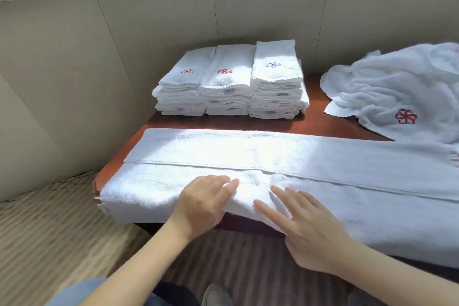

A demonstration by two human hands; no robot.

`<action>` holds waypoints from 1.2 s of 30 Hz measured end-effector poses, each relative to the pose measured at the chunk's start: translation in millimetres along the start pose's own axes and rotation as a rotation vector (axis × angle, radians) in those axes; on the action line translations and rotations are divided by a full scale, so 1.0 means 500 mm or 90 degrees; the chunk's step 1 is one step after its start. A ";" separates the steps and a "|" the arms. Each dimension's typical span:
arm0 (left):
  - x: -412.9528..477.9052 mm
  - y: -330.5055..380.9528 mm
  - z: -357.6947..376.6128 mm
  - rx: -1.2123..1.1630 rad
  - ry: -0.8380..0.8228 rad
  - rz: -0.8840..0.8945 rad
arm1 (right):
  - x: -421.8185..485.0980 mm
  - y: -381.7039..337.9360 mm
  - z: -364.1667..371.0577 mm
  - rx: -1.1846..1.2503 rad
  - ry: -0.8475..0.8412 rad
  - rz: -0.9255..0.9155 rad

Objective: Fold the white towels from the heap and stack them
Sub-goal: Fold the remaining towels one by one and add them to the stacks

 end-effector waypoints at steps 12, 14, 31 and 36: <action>0.092 -0.202 -0.036 0.101 -0.225 -0.612 | 0.144 0.229 -0.002 0.277 -0.183 0.529; 0.087 -0.235 -0.025 0.108 -0.247 -0.673 | 0.162 0.259 0.012 0.281 -0.182 0.548; 0.003 -0.295 0.033 0.128 -0.123 -0.959 | 0.286 0.182 0.091 0.234 -0.155 0.297; -0.029 -0.322 0.030 -0.114 -0.045 -1.018 | 0.330 0.179 0.097 0.146 -0.126 0.296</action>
Point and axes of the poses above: each hand's wrist, its own x-axis towards the middle knuckle, its own z-axis out of the palm, y = z × x, the point moved 1 cm from there along x, towards the middle knuckle, and after that the axes turned 1 degree about z, right-handed, at the moved point
